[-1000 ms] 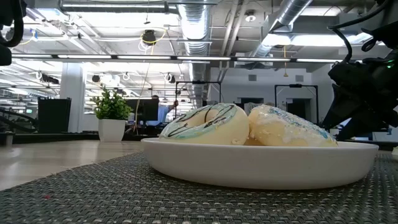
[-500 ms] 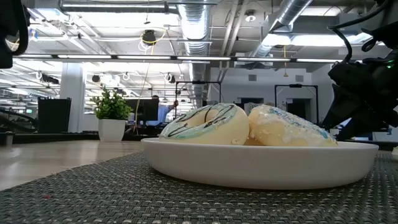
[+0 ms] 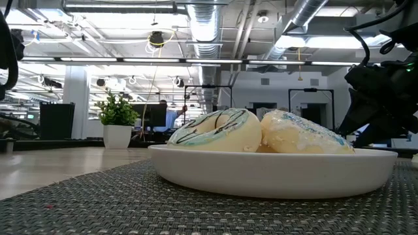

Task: Pick & Place donuts
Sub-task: Put the large blue donut on the white plate

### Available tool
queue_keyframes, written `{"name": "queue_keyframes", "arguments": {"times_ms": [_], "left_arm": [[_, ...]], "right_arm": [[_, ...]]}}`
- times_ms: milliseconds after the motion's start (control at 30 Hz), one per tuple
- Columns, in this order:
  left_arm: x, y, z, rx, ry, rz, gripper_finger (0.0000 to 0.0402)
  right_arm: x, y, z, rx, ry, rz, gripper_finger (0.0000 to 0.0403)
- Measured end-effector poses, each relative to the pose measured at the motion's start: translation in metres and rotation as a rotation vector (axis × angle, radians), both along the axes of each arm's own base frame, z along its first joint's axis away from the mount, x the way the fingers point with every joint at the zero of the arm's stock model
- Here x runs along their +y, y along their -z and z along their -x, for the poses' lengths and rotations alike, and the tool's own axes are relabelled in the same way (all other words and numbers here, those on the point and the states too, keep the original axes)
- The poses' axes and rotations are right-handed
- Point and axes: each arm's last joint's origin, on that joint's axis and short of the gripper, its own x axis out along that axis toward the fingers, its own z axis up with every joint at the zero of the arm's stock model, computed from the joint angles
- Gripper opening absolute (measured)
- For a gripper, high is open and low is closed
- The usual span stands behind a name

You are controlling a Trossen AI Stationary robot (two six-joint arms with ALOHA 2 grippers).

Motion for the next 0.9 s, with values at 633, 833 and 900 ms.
{"name": "queue_keyframes", "arguments": {"times_ms": [633,833,900], "left_arm": [[0.002,-0.004,-0.01,-0.018,-0.016,0.025,0.0131],[0.007,-0.038,-0.043,-0.091,0.055,0.022,0.0107],[0.011,-0.055,-0.055,-0.128,0.087,-0.013,0.0102]], "right_arm": [[0.0,0.0,0.0,0.0,0.0,-0.001,0.0297],[0.0,0.0,0.0,-0.001,0.001,-0.002,0.0297],[0.0,0.0,0.0,-0.001,0.001,-0.002,0.0297]]}}
